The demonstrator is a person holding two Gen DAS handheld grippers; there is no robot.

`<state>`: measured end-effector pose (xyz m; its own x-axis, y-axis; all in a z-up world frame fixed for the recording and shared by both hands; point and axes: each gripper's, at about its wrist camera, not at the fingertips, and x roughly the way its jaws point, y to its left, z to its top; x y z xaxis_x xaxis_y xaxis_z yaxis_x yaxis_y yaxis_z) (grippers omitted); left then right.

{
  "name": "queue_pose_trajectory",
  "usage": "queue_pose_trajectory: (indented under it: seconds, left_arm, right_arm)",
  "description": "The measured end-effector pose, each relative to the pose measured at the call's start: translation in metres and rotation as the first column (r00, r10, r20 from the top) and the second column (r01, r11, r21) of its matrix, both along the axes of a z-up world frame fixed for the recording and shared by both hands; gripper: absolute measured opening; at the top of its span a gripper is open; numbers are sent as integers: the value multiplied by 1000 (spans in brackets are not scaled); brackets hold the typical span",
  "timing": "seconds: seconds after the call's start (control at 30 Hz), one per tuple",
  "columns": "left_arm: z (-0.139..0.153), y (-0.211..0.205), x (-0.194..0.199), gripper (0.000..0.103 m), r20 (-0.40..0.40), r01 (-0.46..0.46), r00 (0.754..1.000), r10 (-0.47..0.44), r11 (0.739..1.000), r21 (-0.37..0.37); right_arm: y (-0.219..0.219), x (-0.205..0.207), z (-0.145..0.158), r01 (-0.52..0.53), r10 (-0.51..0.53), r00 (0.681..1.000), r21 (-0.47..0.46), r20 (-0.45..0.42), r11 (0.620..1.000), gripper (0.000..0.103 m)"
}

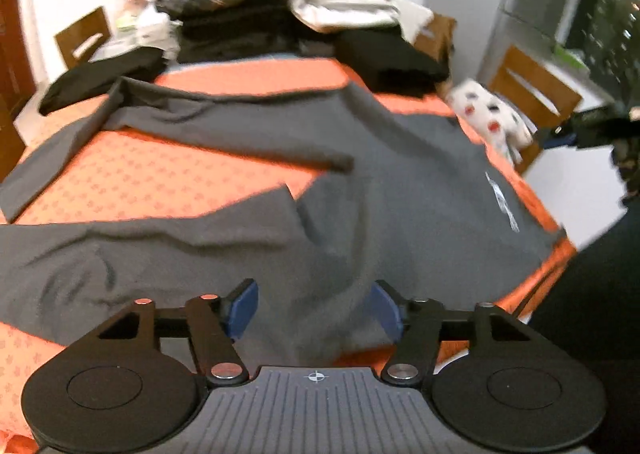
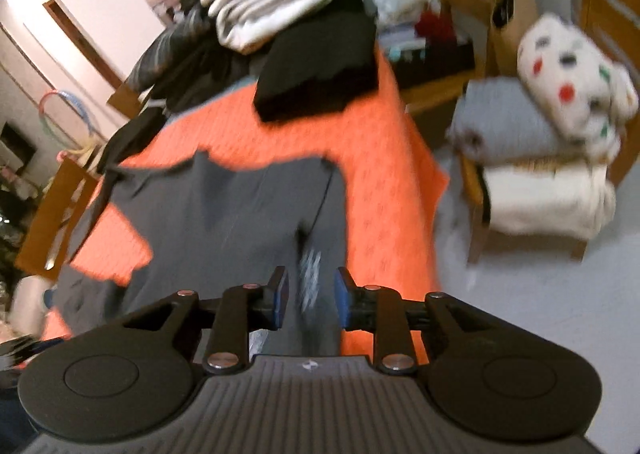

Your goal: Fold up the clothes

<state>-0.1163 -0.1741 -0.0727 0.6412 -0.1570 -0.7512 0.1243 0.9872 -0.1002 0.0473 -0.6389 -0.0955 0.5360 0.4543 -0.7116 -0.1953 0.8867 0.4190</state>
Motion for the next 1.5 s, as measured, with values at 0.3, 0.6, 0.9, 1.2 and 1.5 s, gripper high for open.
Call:
queue_pose_trajectory:
  seconds: [0.3, 0.6, 0.9, 1.2, 1.5]
  left_arm:
    - [28, 4, 29, 75, 70, -126, 990, 123, 992, 27]
    - [29, 12, 37, 75, 67, -217, 975, 213, 975, 52]
    - [43, 28, 47, 75, 159, -336, 930, 332, 942, -2]
    - [43, 28, 69, 75, 179, -333, 931, 319, 942, 51]
    - [39, 64, 77, 75, 212, -368, 919, 333, 917, 157]
  right_arm:
    - [28, 90, -56, -41, 43, 997, -26, 71, 999, 36]
    - [57, 132, -80, -132, 134, 987, -35, 83, 991, 24]
    - [23, 128, -43, 12, -7, 994, -39, 108, 999, 3]
    - [2, 144, -52, 98, -86, 992, -134, 92, 986, 8]
    - [12, 103, -3, 117, -104, 983, -80, 149, 990, 29]
